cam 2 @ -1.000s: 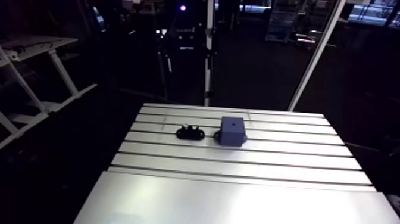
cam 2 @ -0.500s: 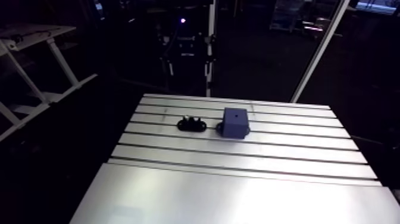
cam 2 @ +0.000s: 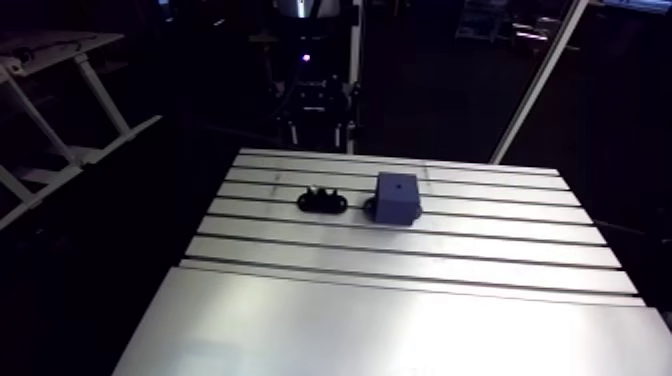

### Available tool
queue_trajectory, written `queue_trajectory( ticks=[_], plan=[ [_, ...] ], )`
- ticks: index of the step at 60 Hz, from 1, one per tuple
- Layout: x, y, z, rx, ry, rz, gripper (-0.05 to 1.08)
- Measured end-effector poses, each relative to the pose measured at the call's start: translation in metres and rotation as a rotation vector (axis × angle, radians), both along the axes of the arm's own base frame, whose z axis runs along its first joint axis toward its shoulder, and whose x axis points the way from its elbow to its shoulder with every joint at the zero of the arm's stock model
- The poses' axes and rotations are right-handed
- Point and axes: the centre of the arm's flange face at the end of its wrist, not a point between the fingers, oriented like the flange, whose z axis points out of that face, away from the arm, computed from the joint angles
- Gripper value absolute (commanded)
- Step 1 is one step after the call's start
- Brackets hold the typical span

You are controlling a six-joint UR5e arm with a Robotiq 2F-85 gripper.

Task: Pick up the M10 bolt and insert it into the hole until fully seated.

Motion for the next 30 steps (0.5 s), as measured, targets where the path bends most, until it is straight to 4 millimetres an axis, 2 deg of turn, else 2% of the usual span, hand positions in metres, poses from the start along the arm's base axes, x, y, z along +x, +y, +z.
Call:
queue_trajectory(
  ticks=[17, 30],
  plan=[
    [0.002, -0.001, -0.022, 0.001, -0.038, 0.000, 0.46],
    [0.001, -0.001, -0.031, 0.002, -0.041, 0.002, 0.46]
  ],
)
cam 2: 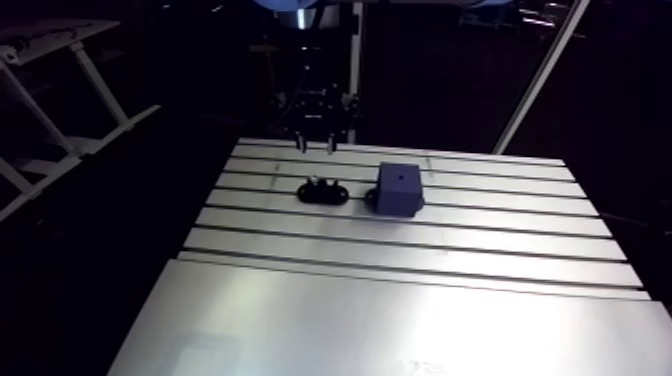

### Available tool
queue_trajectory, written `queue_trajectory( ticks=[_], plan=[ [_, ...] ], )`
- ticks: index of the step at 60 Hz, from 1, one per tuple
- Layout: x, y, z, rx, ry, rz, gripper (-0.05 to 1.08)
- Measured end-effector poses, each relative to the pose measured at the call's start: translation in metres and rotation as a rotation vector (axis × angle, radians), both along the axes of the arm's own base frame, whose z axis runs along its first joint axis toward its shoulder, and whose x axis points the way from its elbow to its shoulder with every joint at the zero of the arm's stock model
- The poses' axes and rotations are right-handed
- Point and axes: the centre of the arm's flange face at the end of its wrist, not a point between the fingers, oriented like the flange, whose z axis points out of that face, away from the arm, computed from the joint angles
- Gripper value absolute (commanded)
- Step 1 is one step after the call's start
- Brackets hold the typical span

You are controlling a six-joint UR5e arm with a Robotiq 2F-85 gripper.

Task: Pick up the M10 bolt and insert it into the hole until fully seated.

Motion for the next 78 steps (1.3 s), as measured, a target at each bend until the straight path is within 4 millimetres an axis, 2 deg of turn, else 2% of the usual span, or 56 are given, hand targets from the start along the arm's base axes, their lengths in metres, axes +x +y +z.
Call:
queue_trajectory(
  ticks=[30, 78],
  plan=[
    [0.000, -0.005, -0.021, 0.002, -0.026, 0.011, 0.49],
    [0.000, -0.010, -0.040, 0.006, -0.056, 0.025, 0.49]
  ],
)
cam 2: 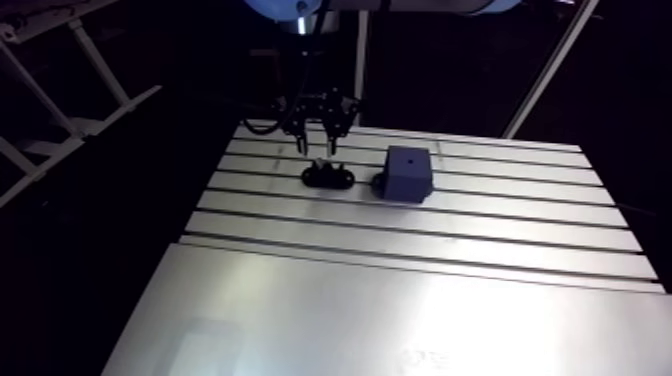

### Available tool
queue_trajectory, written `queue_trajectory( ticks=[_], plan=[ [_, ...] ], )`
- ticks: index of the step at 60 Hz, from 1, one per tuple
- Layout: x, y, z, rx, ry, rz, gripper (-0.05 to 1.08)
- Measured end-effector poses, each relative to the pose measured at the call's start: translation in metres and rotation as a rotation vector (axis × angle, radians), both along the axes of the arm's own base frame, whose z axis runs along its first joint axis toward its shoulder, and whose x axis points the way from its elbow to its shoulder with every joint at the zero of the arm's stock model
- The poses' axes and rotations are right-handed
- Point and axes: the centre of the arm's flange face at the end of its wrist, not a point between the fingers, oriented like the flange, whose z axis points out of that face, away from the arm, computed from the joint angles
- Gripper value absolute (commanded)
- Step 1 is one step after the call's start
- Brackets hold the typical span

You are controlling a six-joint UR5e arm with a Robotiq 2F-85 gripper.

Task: Pick up the M10 bolt and insert it into the hole until fully seated.

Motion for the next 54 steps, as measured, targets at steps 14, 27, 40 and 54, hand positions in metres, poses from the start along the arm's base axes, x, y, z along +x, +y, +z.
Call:
queue_trajectory(
  ticks=[14, 27, 40, 54],
  plan=[
    [-0.002, 0.000, -0.005, 0.000, 0.002, 0.003, 0.49],
    [-0.002, -0.001, -0.007, -0.001, 0.004, 0.006, 0.49],
    [-0.002, -0.003, -0.009, -0.001, 0.002, 0.010, 0.49],
    [-0.003, -0.004, -0.014, 0.000, -0.002, 0.011, 0.49]
  ],
)
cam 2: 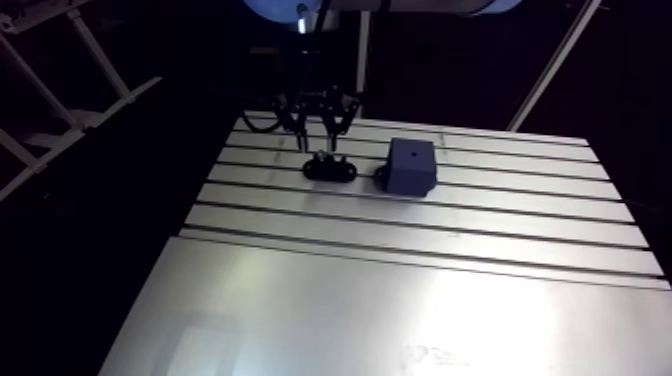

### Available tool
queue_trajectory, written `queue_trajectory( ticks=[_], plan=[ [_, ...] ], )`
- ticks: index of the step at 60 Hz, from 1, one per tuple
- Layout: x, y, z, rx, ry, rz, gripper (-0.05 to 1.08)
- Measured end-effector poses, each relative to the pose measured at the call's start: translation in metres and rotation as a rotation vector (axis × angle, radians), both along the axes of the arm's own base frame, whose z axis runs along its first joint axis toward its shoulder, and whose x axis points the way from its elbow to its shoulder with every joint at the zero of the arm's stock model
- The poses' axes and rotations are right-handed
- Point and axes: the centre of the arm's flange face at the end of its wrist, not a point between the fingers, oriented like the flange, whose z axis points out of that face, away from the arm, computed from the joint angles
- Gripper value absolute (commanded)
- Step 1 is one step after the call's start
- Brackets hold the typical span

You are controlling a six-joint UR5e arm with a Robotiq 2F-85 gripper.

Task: Pick up the M10 bolt and insert it into the hole until fully seated.

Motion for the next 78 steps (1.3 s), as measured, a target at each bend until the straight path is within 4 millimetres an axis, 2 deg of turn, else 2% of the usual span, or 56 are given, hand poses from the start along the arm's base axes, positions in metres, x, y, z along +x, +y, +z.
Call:
queue_trajectory(
  ticks=[32, 55, 78],
  plan=[
    [-0.001, -0.001, -0.009, 0.002, -0.012, 0.003, 0.50],
    [-0.001, -0.001, -0.011, 0.003, -0.015, 0.004, 0.58],
    [-0.001, 0.000, -0.011, 0.003, -0.015, 0.004, 0.58]
  ],
)
